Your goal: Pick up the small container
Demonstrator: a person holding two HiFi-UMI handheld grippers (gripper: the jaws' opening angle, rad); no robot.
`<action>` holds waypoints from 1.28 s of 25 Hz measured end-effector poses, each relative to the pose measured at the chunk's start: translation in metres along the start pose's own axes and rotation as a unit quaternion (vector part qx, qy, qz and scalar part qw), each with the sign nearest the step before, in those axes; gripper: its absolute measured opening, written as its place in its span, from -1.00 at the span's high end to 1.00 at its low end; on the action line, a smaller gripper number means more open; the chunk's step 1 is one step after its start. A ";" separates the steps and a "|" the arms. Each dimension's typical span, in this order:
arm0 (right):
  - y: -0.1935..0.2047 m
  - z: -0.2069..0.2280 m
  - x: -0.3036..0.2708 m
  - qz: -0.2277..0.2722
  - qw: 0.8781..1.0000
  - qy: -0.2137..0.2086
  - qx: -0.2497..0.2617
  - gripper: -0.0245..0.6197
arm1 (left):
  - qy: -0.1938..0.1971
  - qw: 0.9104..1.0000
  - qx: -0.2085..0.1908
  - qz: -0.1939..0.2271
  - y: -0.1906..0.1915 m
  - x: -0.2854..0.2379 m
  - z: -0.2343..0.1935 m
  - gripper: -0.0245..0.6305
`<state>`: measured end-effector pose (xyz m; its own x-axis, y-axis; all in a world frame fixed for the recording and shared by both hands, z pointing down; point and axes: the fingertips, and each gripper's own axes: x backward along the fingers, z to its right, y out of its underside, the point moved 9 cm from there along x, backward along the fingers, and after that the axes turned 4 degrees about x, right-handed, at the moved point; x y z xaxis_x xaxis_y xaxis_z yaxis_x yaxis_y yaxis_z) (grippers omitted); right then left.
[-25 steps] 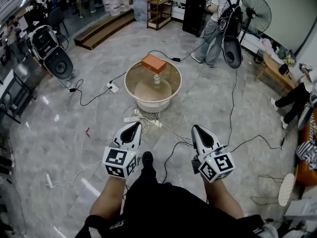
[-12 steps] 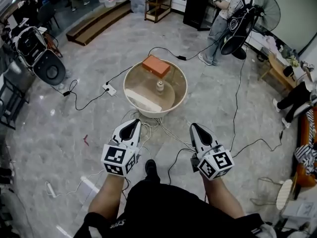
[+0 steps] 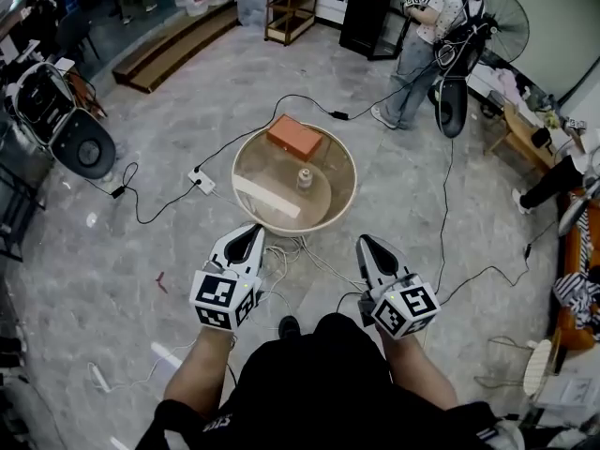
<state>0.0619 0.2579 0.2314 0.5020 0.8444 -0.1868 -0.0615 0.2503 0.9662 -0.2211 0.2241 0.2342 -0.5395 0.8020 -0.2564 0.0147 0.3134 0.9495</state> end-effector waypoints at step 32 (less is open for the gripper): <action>-0.004 0.262 -0.261 -0.038 0.998 -0.030 -0.048 0.89 | -0.026 0.998 -0.006 -0.051 -0.048 -0.332 -0.080 0.89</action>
<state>0.1571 -0.0871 0.3226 0.5595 0.7920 -0.2444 -0.1024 0.3587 0.9278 -0.1104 -0.0977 0.2883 -0.4925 0.7917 -0.3616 -0.0486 0.3897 0.9196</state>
